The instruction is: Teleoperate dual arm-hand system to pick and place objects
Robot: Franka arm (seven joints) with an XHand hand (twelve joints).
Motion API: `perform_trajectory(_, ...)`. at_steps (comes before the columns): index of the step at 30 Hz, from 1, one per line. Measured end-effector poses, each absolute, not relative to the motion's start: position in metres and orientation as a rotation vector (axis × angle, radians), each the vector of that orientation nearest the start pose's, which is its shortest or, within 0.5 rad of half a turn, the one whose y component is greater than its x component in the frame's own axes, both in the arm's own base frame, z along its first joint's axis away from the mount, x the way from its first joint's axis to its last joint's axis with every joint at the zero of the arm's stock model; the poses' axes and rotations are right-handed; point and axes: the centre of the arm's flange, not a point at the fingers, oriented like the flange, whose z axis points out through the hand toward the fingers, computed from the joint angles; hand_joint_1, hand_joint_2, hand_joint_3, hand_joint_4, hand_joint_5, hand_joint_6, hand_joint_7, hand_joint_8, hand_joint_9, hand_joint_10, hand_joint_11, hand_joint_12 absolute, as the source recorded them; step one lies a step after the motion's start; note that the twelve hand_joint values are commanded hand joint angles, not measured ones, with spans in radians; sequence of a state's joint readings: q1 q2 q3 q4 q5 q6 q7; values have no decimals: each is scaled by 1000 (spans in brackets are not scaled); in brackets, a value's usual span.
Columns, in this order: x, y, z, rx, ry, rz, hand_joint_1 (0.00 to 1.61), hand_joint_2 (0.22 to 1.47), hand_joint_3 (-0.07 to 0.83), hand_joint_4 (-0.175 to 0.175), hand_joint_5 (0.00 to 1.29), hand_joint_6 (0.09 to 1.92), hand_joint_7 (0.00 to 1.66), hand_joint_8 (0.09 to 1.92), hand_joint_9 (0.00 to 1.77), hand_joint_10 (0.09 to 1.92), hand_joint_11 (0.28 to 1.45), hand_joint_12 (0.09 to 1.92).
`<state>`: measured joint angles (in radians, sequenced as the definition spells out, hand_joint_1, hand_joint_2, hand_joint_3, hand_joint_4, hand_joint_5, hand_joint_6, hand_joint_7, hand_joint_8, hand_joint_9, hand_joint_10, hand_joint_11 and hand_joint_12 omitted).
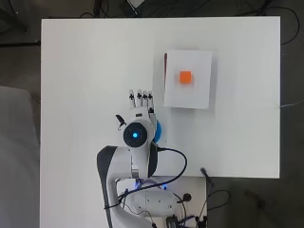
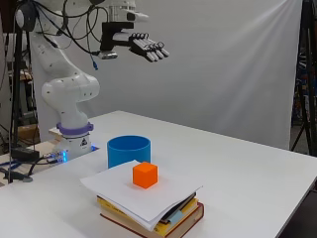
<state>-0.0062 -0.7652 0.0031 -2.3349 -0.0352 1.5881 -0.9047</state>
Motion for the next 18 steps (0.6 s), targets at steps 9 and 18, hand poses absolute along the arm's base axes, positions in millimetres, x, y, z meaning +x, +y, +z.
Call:
perform_trajectory(9, 359, -36, 597, -2985, -1326, -72, 229, 1009, 1, 70, 301, 87, 395, 87, 500, 87, 488, 87)
perform_trajectory(18, 408, -113, 536, -2971, -895, -159, 214, 998, -2, 89, 267, 87, 357, 87, 475, 87, 500, 87)
